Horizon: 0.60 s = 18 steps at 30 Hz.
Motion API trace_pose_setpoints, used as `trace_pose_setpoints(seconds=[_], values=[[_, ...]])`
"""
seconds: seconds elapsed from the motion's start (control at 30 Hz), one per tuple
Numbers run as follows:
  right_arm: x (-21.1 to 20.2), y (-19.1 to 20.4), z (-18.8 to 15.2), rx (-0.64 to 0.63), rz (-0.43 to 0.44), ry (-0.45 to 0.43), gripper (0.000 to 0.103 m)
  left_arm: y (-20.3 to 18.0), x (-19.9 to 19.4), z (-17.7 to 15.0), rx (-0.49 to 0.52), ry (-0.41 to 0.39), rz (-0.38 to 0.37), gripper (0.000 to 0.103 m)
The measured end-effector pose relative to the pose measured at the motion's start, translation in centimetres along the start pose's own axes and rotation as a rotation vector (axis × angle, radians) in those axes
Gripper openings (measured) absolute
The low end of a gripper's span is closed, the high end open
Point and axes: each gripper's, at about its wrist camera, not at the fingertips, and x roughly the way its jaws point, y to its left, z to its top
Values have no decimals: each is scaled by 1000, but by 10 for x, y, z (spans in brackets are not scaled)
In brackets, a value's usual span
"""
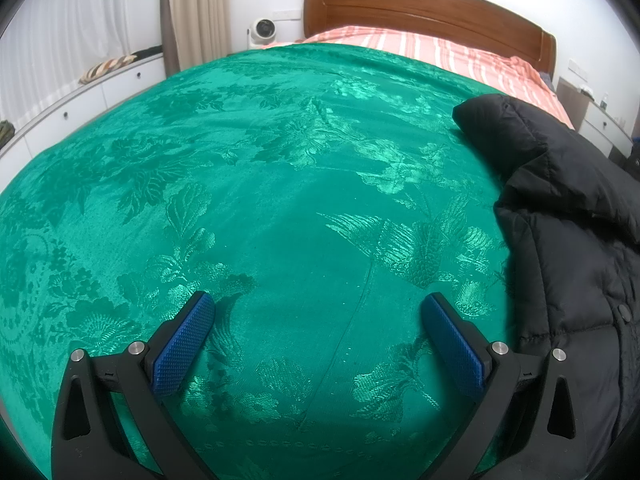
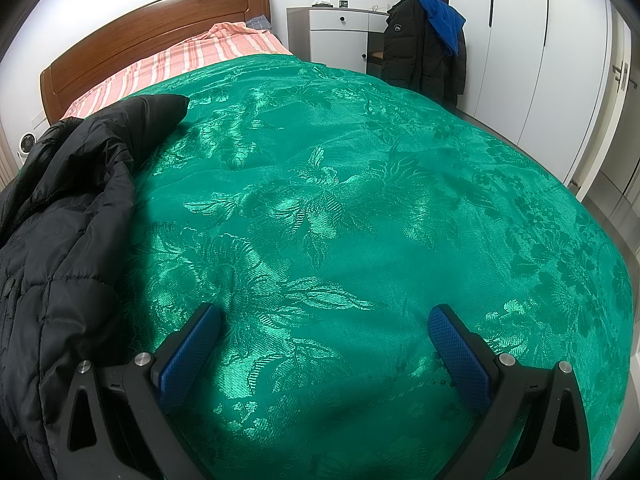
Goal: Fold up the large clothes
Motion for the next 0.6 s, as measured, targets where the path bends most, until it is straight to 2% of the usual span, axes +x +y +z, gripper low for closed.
trace_pose_setpoints(seconds=[0.37, 0.47, 0.5, 0.53, 0.6], values=[[-1, -4, 0, 7, 9, -9, 103, -2, 0, 1, 7, 15, 20, 103], [-7, -12, 3, 27, 72, 5, 102, 0, 2, 12, -5, 101, 17, 102], [-13, -18, 6, 51, 130, 22, 100, 4, -2, 16, -29, 128, 3, 101], [-22, -26, 8, 83, 192, 37, 98, 12, -11, 19, -76, 138, -45, 101], [-44, -38, 11, 116, 302, 69, 98, 28, -34, 17, -170, 148, -222, 101]])
